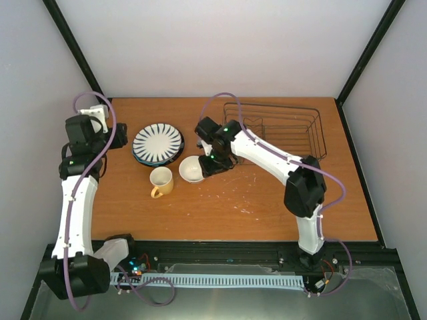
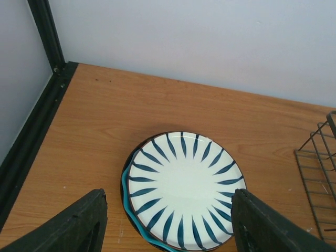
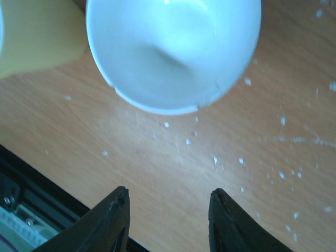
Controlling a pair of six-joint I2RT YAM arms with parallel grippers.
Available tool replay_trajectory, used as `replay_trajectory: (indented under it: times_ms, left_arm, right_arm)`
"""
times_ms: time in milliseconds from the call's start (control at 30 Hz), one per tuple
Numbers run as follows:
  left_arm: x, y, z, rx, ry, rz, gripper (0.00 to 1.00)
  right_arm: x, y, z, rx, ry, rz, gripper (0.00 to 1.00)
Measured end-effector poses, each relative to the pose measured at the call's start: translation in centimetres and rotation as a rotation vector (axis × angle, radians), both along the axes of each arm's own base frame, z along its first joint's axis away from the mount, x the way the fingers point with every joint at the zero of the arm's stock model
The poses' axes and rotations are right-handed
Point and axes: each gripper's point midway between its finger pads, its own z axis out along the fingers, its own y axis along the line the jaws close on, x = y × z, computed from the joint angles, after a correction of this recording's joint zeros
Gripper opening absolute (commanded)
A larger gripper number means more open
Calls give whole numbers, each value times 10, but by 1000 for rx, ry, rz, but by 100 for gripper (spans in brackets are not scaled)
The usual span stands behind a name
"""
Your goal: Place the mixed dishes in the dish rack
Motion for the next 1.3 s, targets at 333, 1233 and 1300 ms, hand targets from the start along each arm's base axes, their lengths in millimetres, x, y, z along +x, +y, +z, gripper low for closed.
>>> replay_trajectory:
  times_ms: [333,1233,1300]
  left_arm:
    - [-15,11,1,54,-12,65,66]
    - [-22,19,-6,102,0,100,65]
    - [-21,18,-6,105,1,96,65]
  right_arm:
    - [29,20,-30,-113,48,-41,42]
    - [59,12,-67,-252,52,-110,39]
    - [62,10,-69,-255,53,-119,38]
